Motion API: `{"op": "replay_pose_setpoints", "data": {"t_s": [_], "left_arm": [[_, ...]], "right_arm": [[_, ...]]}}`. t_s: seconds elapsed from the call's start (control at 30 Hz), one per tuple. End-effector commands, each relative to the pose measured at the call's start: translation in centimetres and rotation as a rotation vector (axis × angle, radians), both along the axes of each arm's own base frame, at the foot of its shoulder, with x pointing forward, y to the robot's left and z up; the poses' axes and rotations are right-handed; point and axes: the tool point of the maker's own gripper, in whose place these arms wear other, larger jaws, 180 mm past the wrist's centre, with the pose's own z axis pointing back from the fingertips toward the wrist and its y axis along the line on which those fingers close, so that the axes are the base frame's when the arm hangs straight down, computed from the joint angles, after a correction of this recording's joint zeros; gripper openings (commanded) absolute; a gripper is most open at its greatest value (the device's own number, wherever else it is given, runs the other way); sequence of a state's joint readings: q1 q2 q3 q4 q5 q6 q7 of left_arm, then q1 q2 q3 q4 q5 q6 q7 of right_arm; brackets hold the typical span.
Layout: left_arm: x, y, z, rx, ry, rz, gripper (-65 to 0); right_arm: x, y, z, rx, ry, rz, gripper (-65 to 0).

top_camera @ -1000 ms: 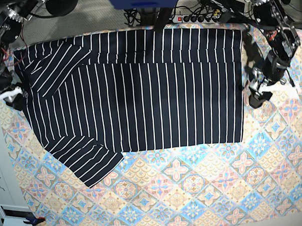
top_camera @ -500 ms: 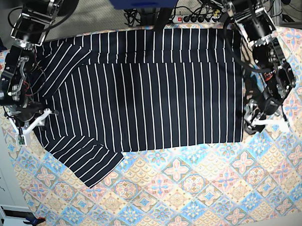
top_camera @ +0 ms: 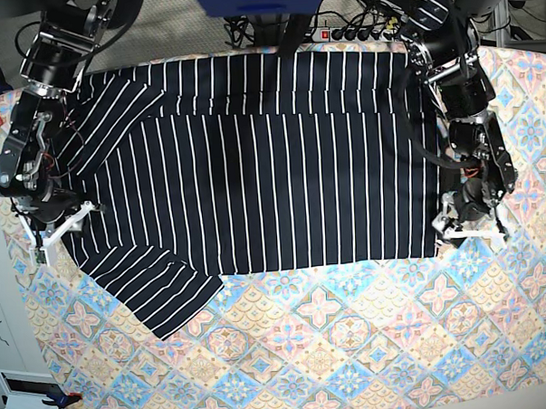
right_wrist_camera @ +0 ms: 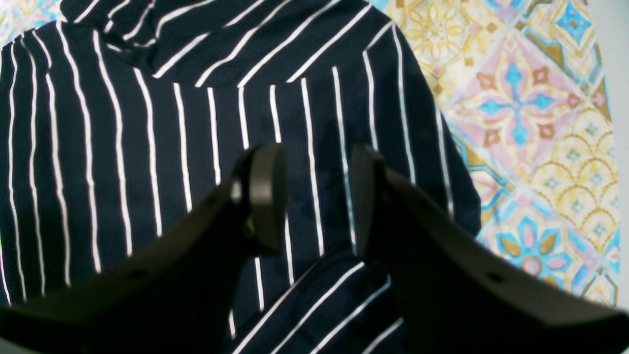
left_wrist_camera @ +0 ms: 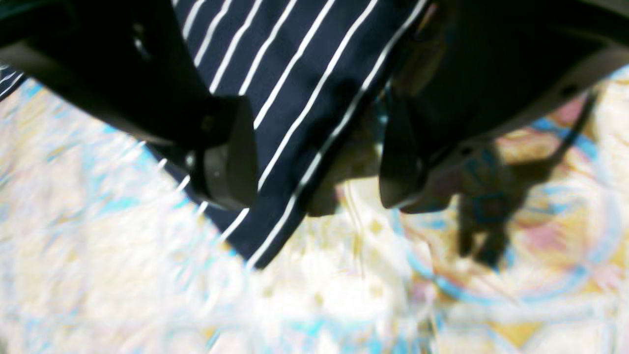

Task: Fold the T-shirt properly
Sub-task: 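Lower both grippers and grasp the shirt's side edges near the hem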

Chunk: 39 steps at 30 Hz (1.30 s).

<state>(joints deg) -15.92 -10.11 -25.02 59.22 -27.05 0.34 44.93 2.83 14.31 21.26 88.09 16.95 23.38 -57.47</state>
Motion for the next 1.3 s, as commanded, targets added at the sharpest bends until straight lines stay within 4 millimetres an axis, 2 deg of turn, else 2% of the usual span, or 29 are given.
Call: {"op": "replay_pose_setpoints", "data": {"t_s": [0.0,0.23,0.53,0.6,0.73,0.8,0.97,1.1,1.27], "left_arm": [[1.5,0.7,1.5,0.023,-0.058,0.012,-27.1],[1.5,-1.2,-0.2,0.039,-0.027,-0.045,-27.1],[1.0,-2.8,-2.9,-0.005,0.016,-0.028,-27.5],[1.0,-4.2,-3.4,-0.026,0.019,-0.039,-30.8],[0.9,-5.4,-3.7,-0.047,0.025,-0.05,-48.5],[1.1,-7.0,-3.8,-0.055,0.027,-0.082,-54.8],[0.6,-8.1,-4.0,-0.059,0.037,-0.128,-56.0],[0.8,-8.3,-2.3,-0.06,-0.032,-0.141,-65.0],[0.0,-7.9,-2.4,-0.048,-0.032,-0.141,-65.0]], "right_arm": [[1.0,-0.7,1.9,-0.019,-0.06,0.002,-44.0],[1.0,-0.6,2.0,-0.021,-0.063,0.003,-44.0],[1.0,-0.6,2.0,-0.021,-0.063,0.003,-44.0],[1.0,-0.6,2.0,-0.021,-0.063,0.003,-44.0],[1.0,-0.6,2.0,-0.021,-0.063,0.003,-44.0],[1.0,-0.6,2.0,-0.021,-0.063,0.003,-44.0],[1.2,-0.6,2.2,-0.021,-0.069,0.003,-44.0],[1.4,-0.9,2.2,-0.024,-0.066,0.002,-44.1],[3.2,-2.2,2.3,-0.076,-0.026,0.04,-44.0]]}}
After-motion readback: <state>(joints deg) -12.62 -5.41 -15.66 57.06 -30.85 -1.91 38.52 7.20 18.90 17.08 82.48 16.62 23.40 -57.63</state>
